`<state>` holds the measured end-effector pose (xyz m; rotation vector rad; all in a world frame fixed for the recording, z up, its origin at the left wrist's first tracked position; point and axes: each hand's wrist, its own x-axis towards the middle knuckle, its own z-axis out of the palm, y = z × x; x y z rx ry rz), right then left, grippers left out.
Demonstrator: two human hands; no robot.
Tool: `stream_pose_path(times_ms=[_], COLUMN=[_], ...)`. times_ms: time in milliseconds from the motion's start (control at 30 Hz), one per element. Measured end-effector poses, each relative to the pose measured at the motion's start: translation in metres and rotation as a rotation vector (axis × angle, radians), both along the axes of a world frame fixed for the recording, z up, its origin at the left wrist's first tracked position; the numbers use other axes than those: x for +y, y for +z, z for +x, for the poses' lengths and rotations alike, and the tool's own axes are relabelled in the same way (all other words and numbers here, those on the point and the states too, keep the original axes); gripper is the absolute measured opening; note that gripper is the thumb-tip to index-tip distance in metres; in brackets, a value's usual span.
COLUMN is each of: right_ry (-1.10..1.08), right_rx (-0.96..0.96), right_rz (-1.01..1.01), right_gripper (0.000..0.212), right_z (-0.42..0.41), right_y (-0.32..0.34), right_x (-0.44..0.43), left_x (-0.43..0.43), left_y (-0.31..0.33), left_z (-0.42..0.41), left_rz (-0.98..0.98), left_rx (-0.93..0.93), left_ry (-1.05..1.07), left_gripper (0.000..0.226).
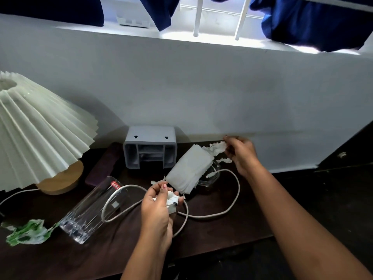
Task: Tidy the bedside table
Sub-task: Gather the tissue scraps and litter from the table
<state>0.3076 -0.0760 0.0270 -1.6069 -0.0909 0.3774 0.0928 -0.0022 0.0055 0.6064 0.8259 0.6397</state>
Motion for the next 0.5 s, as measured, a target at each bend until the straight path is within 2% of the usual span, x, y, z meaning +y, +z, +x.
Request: stream_pose_path(times_ms=[100,167,233,333,433,500], right_ry=[-0.003,0.067,0.242,0.495,0.480,0.442], right_rx=[-0.135,-0.267,-0.415,-0.470,-0.501,-0.520], right_rz=[-0.268,-0.473,-0.709,-0.975,-1.040,-1.010], right_gripper=[0.017,0.017,0.030,0.044,0.023,0.018], right_z=[0.014,0.017,0.021,0.025,0.028,0.030], right_y=[-0.011,-0.017,-0.020,-0.025,-0.032,-0.033], right_x=[-0.006,-0.010,-0.012,-0.014,-0.013,-0.012], left_x=[0.003,0.005,0.008,0.010,0.010,0.010], left_y=[0.002,0.003,0.004,0.003,0.003,0.003], left_z=[-0.001,-0.002,-0.002,-0.003,-0.003,-0.003], left_rz=[0.021,0.035,0.044,0.047,0.031,0.022], left_rx=[0.021,0.042,0.055,0.064,0.055,0.048], left_ry=[0.013,0.012,0.021,0.042,0.051,0.053], left_gripper=[0.020,0.022,0.023,0.023,0.023,0.023])
